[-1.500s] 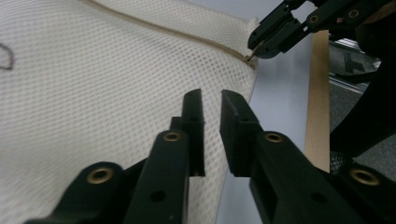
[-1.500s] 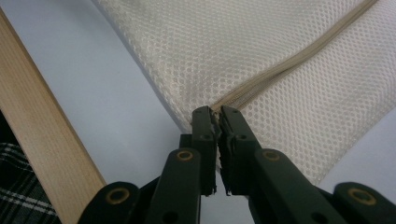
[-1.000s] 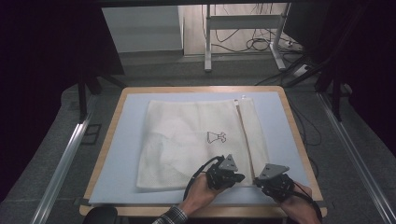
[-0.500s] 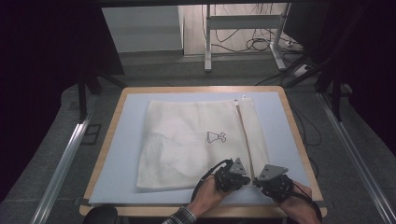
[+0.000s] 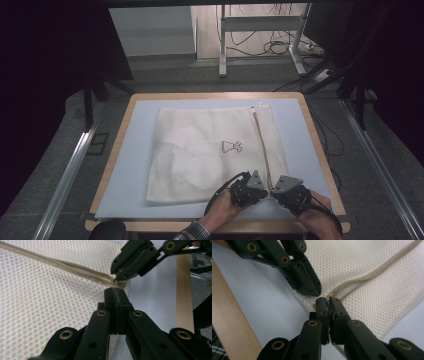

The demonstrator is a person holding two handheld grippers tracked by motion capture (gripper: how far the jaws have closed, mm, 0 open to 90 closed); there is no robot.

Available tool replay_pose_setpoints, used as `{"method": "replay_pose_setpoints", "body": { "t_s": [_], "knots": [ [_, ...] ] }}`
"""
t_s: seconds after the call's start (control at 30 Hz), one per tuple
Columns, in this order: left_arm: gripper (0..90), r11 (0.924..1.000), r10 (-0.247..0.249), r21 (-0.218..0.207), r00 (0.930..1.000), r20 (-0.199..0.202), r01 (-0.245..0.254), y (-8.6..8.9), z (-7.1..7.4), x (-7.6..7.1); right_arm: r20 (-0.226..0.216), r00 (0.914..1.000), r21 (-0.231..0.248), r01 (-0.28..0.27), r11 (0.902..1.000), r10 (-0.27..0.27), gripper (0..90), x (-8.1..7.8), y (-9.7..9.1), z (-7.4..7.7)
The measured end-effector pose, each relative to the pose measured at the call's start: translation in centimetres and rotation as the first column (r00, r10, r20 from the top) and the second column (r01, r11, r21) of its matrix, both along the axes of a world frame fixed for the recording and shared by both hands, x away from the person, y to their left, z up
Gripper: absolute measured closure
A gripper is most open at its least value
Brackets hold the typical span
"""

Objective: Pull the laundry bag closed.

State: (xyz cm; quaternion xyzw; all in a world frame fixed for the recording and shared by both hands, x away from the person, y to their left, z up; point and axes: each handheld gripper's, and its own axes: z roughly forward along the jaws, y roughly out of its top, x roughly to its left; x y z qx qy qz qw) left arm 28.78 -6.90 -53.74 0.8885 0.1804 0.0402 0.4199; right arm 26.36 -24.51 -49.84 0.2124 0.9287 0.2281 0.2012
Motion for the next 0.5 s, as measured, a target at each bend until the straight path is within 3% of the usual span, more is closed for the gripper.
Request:
{"method": "replay_pose_setpoints", "body": {
  "t_s": [0.1, 0.5],
  "knots": [
    [89.9, 1.0, -0.001, 0.001, 1.0, 0.001, 0.001, 0.0, 0.0, 0.0, 0.021, 0.9997, -0.011, 0.015, 0.9998, -0.015, 86.2, 0.2, 0.0, 0.0],
    [89.8, 0.9996, -0.012, 0.024, 0.9997, 0.019, 0.011, 0.1, 0.1, 0.0, 0.004, 0.9998, 0.017, 0.02, 0.9997, -0.02, 85.9, 1.4, -0.3, -0.2]
  ]
}}
